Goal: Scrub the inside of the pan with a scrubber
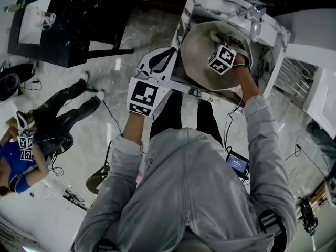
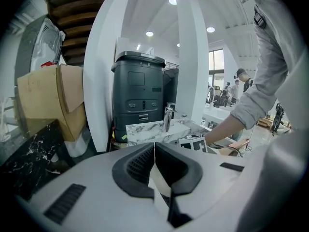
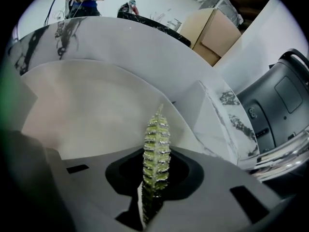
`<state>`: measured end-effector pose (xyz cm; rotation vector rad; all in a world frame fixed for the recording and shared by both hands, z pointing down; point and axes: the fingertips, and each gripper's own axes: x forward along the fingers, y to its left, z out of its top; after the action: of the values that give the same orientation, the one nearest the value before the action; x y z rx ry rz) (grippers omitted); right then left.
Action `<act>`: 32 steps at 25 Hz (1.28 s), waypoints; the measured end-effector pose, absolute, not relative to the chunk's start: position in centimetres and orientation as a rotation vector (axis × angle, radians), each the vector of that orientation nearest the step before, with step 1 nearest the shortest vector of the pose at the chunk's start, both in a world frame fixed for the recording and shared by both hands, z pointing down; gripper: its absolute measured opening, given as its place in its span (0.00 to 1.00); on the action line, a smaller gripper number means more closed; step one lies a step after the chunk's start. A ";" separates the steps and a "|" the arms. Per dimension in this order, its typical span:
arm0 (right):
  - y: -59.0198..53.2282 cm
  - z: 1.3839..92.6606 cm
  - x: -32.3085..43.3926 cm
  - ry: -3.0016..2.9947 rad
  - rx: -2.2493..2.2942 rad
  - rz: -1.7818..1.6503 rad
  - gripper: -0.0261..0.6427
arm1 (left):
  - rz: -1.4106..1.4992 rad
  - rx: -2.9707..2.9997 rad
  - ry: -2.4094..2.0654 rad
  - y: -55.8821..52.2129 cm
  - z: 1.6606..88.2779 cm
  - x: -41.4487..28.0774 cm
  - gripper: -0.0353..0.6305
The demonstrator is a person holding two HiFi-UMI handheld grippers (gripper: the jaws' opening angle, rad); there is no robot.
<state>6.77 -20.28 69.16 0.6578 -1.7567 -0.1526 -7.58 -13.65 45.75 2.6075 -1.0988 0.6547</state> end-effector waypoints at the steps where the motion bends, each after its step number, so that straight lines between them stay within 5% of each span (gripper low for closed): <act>1: -19.9 69.5 6.5 -1.759 0.636 -0.136 0.17 | 0.656 2.604 -1.103 -13.6 45.8 -7.7 0.09; 32: -2.2 67.2 0.1 -1.986 -0.020 0.485 0.16 | 0.585 2.602 -1.156 -10.9 43.4 -6.7 0.09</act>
<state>0.07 -2.22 67.17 -0.0203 -1.9855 0.4854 -6.66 -10.93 43.40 2.6016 -1.1563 0.5852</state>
